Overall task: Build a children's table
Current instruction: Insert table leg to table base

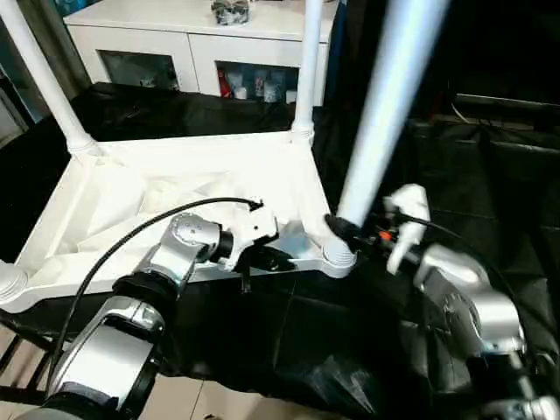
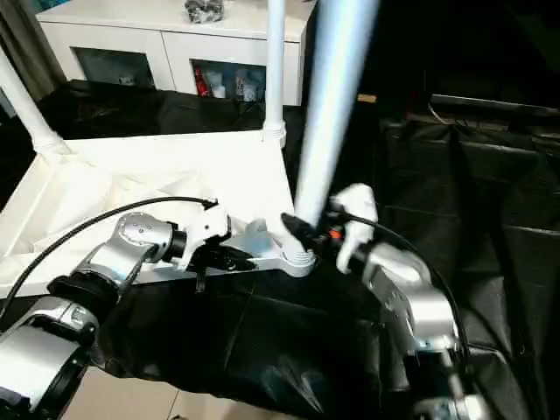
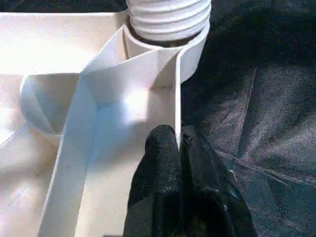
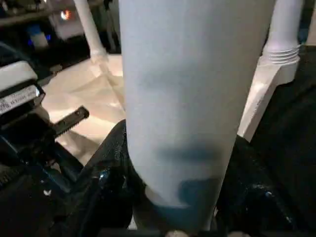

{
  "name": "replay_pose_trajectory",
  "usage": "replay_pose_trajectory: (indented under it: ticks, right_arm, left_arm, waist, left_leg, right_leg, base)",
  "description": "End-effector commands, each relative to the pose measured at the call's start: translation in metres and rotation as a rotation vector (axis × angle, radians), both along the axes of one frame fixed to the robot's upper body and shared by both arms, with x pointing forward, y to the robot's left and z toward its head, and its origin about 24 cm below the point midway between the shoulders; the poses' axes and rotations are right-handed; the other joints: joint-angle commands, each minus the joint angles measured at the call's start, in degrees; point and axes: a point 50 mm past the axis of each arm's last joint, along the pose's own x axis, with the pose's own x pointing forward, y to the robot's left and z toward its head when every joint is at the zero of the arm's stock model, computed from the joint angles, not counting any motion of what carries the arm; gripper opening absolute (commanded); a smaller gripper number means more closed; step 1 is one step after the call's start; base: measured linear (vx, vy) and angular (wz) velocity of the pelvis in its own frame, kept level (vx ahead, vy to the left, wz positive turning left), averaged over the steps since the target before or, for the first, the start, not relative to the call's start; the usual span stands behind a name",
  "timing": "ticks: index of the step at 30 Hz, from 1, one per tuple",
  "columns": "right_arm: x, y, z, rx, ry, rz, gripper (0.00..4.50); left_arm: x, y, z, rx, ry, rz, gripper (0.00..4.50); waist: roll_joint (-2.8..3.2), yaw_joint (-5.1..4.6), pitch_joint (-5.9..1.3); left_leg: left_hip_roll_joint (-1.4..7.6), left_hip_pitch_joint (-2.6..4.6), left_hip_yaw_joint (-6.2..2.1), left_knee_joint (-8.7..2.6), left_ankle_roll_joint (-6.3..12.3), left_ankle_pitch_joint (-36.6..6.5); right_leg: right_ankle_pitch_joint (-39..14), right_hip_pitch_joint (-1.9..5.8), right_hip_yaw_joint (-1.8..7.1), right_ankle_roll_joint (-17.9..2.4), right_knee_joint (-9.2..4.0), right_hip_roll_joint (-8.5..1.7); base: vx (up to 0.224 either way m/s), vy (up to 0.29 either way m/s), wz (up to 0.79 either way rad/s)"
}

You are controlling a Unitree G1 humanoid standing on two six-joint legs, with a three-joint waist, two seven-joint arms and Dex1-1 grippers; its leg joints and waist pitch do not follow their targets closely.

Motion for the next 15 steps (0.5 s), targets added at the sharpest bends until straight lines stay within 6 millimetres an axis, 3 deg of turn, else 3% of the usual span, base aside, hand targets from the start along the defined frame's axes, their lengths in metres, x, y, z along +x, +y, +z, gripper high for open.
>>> replay_pose_trajectory:
  ticks: [1,7,11,15]
  right_arm:
    - [-0.011,-0.014,-0.028,-0.009,0.116,-0.053,1.86]
    - [-0.025,-0.018,-0.044,-0.059,0.14,-0.056,1.86]
    - [-0.029,-0.018,-0.044,-0.144,0.122,-0.028,1.86]
    - [-0.029,-0.019,-0.042,-0.183,0.115,-0.02,1.86]
  left_arm:
    - [0.002,0.012,-0.005,-0.014,0.002,0.104,0.0]
    - [0.003,0.013,-0.005,-0.01,-0.001,0.113,0.0]
    - [0.003,0.012,-0.004,-0.008,-0.004,0.112,0.0]
    - [0.004,0.011,-0.004,-0.007,-0.006,0.111,0.0]
  waist:
    - [-0.74,-0.02,-2.93]
    - [-0.6,-0.14,-2.58]
    - [-0.75,-0.27,-2.51]
    - [-0.86,-0.4,-2.33]
  left_leg:
    - [1.16,0.25,-0.13,-4.46,1.97,-14.51]
    - [1.12,0.34,-0.32,-4.8,1.6,-16.95]
    - [1.13,0.46,-0.38,-4.94,1.18,-18.03]
    - [1.03,0.77,-0.47,-4.98,1.18,-20.2]
  right_leg:
    - [-18.1,2.61,2.19,-11.71,-4.95,-2.74]
    - [-22.83,2.52,2.1,-10.21,-5.51,-2.81]
    - [-23.07,2.51,2.21,-9.81,-5.58,-2.71]
    - [-28.02,2.17,2.13,-8.39,-6.18,-2.85]
  base:
    - [0.0,0.0,0.0]
    - [0.0,0.0,0.0]
    - [0.0,0.0,0.0]
    - [0.0,0.0,0.0]
